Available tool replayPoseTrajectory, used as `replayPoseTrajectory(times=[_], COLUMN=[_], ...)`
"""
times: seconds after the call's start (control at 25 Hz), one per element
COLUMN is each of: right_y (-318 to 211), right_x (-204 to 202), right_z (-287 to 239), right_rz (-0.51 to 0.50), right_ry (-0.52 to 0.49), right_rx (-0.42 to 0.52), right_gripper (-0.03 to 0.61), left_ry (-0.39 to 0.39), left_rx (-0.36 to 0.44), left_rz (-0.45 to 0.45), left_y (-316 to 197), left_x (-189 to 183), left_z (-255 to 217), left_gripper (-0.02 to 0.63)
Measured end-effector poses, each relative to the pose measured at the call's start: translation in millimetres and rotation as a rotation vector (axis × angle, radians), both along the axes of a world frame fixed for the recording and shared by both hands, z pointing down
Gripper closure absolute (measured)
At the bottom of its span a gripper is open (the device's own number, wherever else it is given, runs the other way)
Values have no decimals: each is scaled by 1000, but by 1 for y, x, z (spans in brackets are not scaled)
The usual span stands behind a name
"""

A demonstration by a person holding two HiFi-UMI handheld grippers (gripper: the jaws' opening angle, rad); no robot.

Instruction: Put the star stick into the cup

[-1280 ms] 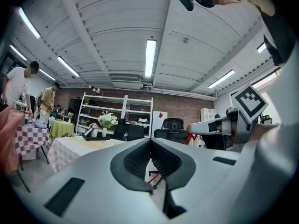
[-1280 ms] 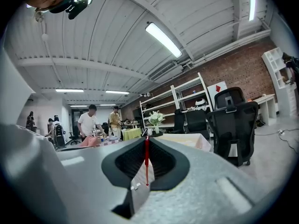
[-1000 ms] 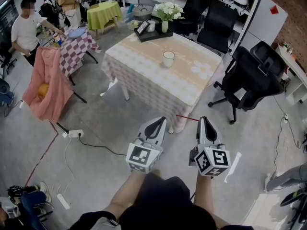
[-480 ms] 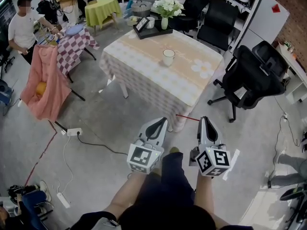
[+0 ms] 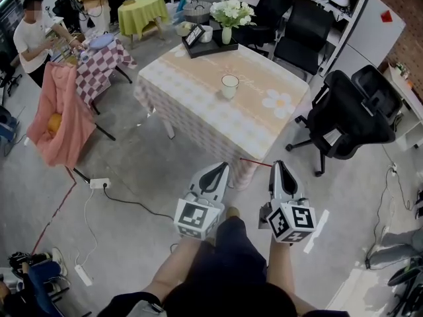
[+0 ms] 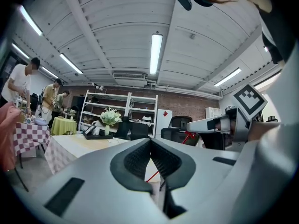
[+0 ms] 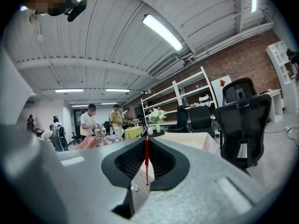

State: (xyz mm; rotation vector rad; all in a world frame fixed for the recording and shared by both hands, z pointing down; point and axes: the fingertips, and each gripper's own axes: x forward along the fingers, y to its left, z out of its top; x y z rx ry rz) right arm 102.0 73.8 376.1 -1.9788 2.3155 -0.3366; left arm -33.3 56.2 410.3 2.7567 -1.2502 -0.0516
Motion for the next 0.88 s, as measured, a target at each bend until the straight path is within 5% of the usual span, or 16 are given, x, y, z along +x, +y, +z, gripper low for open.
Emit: replayPoseTrajectory(times=[0.88], right_y=[-106], right_x=[22], right_z=[3], right_rz=[-113], right_ry=[-9], right_rx=[-4], right_gripper=[561], left_ry=[-16], left_rx=[5], left_rz=[-115], left_y=[-96], left_x=[23], left_z=[2], left_gripper=[603])
